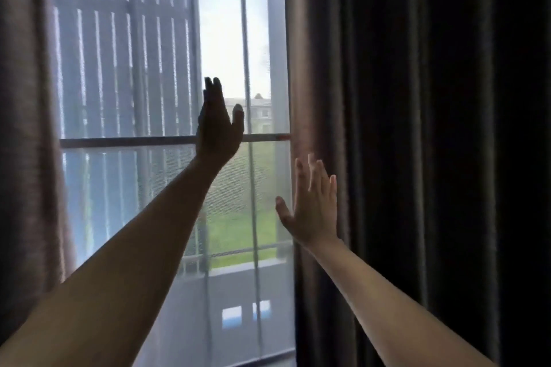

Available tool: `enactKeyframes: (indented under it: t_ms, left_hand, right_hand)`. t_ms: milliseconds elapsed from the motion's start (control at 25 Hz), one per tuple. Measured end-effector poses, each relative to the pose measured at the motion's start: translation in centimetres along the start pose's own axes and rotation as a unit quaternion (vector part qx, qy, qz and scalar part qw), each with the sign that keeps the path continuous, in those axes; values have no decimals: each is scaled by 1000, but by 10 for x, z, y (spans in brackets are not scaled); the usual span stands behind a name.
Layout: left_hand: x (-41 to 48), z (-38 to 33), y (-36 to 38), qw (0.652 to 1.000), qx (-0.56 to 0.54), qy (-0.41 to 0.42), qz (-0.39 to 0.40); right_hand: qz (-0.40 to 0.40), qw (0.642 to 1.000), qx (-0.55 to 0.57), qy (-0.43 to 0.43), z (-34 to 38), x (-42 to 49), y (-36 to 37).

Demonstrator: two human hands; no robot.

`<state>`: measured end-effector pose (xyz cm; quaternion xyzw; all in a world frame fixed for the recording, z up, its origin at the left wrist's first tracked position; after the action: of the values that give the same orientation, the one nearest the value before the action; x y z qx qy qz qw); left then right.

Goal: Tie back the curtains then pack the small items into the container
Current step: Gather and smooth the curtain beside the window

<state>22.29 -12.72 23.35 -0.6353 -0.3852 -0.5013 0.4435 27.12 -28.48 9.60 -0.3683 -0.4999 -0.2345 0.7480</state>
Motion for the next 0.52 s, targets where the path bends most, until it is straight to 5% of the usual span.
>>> enactKeyframes:
  t_ms: [360, 520]
  left_hand:
    - [0, -62, 145, 990, -98, 47, 87]
    - [19, -90, 205, 985, -100, 92, 104]
  right_hand:
    - [15, 989, -76, 128, -118, -5, 14]
    - [-38, 979, -106, 168, -167, 24, 19]
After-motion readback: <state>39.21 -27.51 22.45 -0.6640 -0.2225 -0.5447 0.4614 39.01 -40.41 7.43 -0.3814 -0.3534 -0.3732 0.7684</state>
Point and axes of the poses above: each hand's wrist, its own x-axis towards the middle knuckle, its own y-axis out of the palm, z = x × y, the point moved 5 cm from there along x, towards the middle knuckle, and after that the axes turned 4 degrees about y, right-handed, at the moved point
